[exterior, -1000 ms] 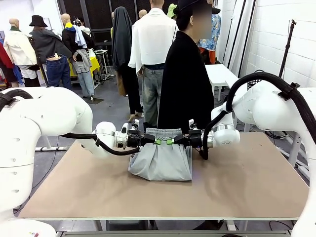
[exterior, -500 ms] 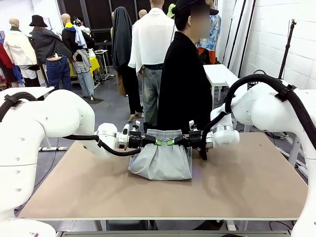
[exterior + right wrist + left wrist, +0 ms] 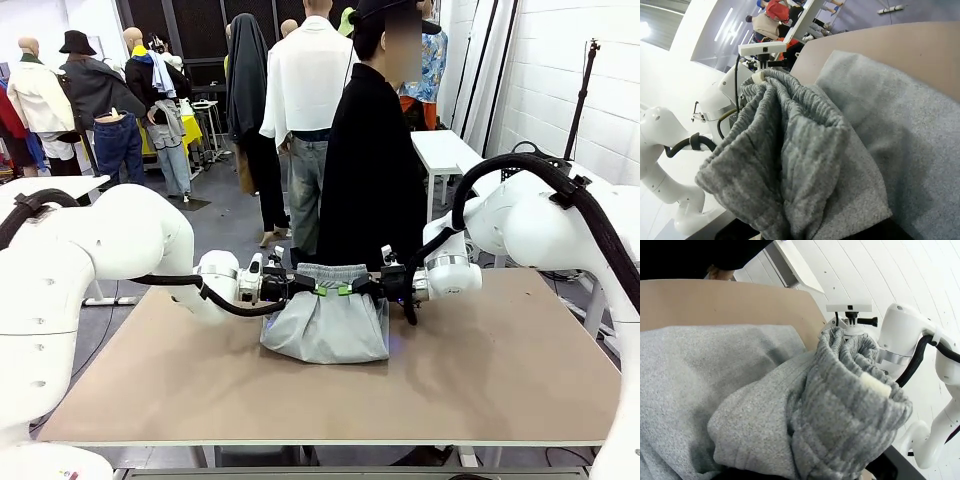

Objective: Fold the training pants.
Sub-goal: Fold the Training pants in half.

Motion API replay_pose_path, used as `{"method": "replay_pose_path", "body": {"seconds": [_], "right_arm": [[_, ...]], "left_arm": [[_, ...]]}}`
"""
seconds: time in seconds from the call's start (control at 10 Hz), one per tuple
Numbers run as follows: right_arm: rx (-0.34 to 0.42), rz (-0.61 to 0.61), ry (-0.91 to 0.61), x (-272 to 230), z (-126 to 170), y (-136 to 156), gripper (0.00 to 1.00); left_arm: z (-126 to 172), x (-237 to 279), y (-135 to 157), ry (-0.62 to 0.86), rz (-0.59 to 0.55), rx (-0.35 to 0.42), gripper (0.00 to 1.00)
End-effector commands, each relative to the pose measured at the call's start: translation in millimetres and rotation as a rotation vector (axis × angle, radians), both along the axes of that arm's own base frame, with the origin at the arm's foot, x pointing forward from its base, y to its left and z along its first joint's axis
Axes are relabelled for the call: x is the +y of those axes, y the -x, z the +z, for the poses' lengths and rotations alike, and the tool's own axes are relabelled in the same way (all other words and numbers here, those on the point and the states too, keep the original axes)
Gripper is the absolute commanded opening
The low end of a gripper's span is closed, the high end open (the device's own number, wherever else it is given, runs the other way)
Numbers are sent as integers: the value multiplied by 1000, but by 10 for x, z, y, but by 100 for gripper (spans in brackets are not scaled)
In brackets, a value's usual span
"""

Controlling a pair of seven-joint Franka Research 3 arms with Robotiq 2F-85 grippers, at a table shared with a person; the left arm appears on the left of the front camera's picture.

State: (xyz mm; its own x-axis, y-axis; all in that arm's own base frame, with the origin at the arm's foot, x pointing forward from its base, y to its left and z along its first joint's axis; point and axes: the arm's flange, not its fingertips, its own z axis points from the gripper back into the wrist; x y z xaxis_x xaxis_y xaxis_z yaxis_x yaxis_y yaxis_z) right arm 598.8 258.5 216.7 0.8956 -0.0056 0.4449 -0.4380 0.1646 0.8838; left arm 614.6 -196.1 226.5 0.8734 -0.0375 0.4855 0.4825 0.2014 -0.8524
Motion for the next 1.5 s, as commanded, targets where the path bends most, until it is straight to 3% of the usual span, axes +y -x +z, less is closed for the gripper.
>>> {"method": "replay_pose_path", "body": {"seconds": [0.0,0.1,0.2,0.3,0.6,0.7,0.8,1.4], "right_arm": [[33,-54,20,-114,-40,-109,0],[42,-56,21,-112,-40,-118,0],[53,-61,19,-120,-32,-112,8],[70,-66,13,-125,-14,-109,28],[90,-77,20,-158,20,-92,87],[96,-79,29,-182,41,-76,100],[101,-84,47,-206,74,-66,100],[125,-120,283,-504,579,13,100]], "left_arm": [[-50,113,-124,-18,54,28,0],[-48,118,-138,-20,54,31,0],[-51,117,-134,-18,56,36,0],[-44,123,-131,-17,63,40,12],[-1,191,-111,-17,85,37,71],[12,203,-104,-19,89,36,91],[24,210,-107,-21,92,35,100],[404,503,4,-105,140,-2,100]]}}
